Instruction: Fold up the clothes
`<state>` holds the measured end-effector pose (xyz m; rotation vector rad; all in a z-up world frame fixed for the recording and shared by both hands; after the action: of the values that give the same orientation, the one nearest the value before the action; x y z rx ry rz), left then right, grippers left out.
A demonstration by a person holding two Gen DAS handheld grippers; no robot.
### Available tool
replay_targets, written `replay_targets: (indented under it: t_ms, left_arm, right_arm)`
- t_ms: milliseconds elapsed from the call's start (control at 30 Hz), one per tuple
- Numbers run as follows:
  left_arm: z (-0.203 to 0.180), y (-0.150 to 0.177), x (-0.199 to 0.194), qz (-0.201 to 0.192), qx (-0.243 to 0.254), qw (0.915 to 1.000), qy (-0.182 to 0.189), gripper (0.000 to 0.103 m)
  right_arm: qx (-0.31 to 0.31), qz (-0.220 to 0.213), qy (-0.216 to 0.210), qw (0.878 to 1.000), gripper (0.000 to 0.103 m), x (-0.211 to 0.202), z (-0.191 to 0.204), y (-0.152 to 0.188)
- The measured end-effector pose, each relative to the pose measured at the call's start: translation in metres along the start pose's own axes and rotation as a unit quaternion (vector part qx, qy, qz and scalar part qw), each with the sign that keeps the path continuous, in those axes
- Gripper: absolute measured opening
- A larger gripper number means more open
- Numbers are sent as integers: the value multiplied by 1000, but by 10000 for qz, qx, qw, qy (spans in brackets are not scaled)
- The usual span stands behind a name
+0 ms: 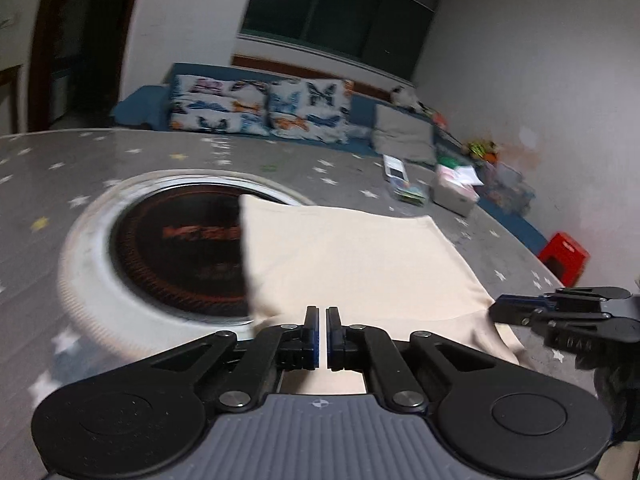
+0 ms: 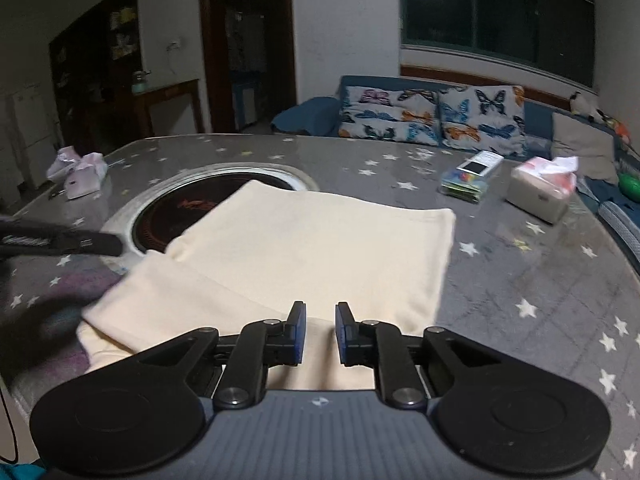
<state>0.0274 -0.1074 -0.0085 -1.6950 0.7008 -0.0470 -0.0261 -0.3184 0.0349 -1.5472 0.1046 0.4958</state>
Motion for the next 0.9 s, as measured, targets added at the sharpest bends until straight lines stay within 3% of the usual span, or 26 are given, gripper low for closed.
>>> replay_targets:
  t_ms: [167,300,467,667,900]
  left_arm:
    - [-9,18,32,320,367,9988,26,6]
    - [6,16,35,219,405,9984,-340,6]
    - [11,13,22,155,412,9985,-311,6]
    - [-14,17,-2,104,650,9978,97,6]
    - [-48,45,-17,341,1091,9913,660,6]
  right_arm:
    - [-140,130,-199,9996,16,9,11,11]
    - [-111,299,-184,9993,17,15,7,23]
    - [-247,269,-279,9989,20,2,13,17]
    - [-461,347,-544,9969,22,-15,30,19]
    - [-520,560,-605,9952,23,-21,36,36]
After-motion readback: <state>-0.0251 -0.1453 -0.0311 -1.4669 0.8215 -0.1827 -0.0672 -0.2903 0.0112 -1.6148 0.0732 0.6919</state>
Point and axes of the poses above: each gripper's, at about its wrist camera, not at the fingertips, and x roughly the way its jaws point, z to its left, y to its underside, the point moved 9 cm from there along x, roughly the way its jaws point, and after that the axes turned 15 degrees about -z, right-handed, at the moved point
